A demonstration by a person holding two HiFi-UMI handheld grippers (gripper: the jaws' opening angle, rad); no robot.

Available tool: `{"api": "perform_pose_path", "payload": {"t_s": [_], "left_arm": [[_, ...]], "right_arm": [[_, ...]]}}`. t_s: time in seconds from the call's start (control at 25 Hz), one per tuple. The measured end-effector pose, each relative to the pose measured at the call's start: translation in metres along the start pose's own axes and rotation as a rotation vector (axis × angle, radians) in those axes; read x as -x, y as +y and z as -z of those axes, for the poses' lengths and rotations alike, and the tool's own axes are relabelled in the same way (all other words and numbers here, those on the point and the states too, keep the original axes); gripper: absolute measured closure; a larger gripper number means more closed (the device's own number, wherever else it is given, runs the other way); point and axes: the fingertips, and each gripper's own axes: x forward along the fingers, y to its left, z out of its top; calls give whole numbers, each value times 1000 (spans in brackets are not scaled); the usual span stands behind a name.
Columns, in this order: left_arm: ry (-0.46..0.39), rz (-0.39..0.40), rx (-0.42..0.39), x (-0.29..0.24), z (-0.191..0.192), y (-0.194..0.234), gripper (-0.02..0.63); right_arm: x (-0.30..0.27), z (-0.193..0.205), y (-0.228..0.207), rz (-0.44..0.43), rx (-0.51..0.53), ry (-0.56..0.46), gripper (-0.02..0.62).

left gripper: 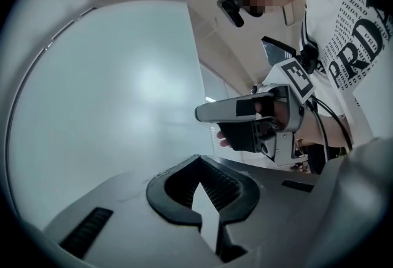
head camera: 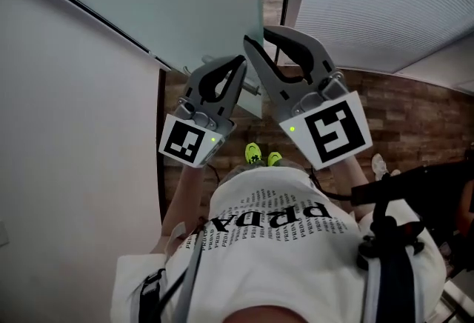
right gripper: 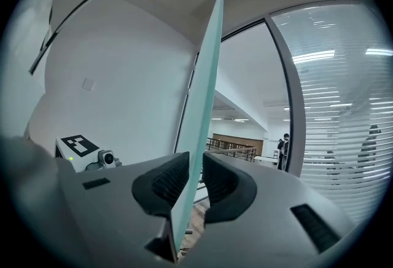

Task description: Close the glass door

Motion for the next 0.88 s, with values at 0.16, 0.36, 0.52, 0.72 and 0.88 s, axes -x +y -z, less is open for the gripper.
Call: {"api": "perform_pose_path", "payload": {"t_s": [0.16,0.36,0.52,0.72,0.88], "left_arm": [[54,-8,-26,-3,-7,-8,614],[43,-30,-33,-12,-9,-10,614],[35,-34,-57,-16,-10,-8,610],[30,-35,-52,-16,-7,-8,604],[70,-28,-75,-15,-5,-6,604]], "right_arm": [[2,0,-8,-9,-34,1,538],[1,2,-9,-26,-22,0,538],[1,1,-6,-45,-12,-7,538],[2,3,-5,-50,-3,-3,538],[1,6,-6,-41,-31,2,538]]}}
